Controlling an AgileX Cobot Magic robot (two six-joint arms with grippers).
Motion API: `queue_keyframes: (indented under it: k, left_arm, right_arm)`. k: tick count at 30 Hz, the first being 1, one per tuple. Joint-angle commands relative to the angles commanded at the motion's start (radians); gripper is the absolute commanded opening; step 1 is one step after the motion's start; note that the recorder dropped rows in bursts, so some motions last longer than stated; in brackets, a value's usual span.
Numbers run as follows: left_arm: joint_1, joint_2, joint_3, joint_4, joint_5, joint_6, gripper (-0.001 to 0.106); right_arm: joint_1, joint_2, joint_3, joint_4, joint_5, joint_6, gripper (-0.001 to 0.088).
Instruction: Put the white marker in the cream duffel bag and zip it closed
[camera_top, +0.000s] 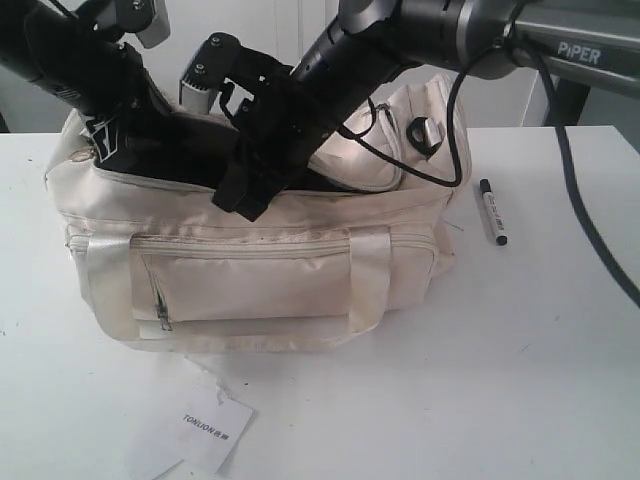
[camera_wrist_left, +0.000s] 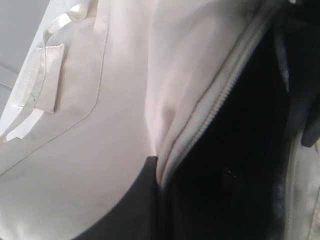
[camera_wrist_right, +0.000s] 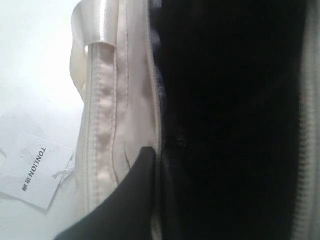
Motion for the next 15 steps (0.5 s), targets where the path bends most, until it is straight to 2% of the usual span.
queue_keyframes:
  k: [6, 15]
  left_arm:
    - [0.000, -0.002, -0.051, -0.007, -0.052, -0.006, 0.000]
    - [0.000, 0.002, -0.061, -0.022, -0.253, -0.012, 0.000]
  right_arm:
    - [0.000, 0.000, 0.000, 0.004, 0.002, 0.000, 0.0000]
    - [0.000, 0.000, 0.000, 0.004, 0.002, 0.000, 0.0000]
